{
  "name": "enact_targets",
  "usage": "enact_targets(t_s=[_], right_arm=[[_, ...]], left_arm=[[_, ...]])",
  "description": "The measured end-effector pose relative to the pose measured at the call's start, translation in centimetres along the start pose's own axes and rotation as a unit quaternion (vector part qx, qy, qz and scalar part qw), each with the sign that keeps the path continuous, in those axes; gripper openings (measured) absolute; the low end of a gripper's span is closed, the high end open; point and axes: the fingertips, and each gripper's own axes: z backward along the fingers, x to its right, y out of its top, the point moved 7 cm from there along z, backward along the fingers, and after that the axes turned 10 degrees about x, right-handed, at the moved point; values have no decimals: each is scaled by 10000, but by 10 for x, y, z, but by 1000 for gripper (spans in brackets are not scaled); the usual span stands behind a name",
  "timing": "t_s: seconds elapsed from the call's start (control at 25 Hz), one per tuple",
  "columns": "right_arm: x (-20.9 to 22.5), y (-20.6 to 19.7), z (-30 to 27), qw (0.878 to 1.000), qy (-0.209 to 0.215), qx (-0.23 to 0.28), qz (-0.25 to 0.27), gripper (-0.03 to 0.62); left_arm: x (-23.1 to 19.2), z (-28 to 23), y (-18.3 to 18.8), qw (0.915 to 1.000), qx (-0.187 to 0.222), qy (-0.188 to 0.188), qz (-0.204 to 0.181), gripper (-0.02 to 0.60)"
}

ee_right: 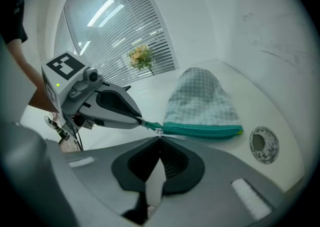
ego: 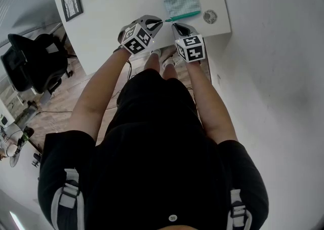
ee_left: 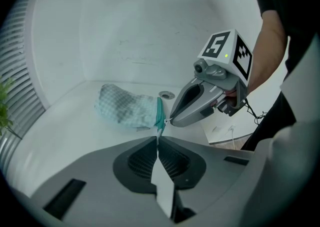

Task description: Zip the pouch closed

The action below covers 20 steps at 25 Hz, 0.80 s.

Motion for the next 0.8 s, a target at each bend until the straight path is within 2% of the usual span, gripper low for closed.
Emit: enact_targets(t_s=[0.8], right_arm=[[3,-4,-3,9999,-60,-82,-10,9]], left_arm=[[-4,1,-9,9998,-109,110,81,15]])
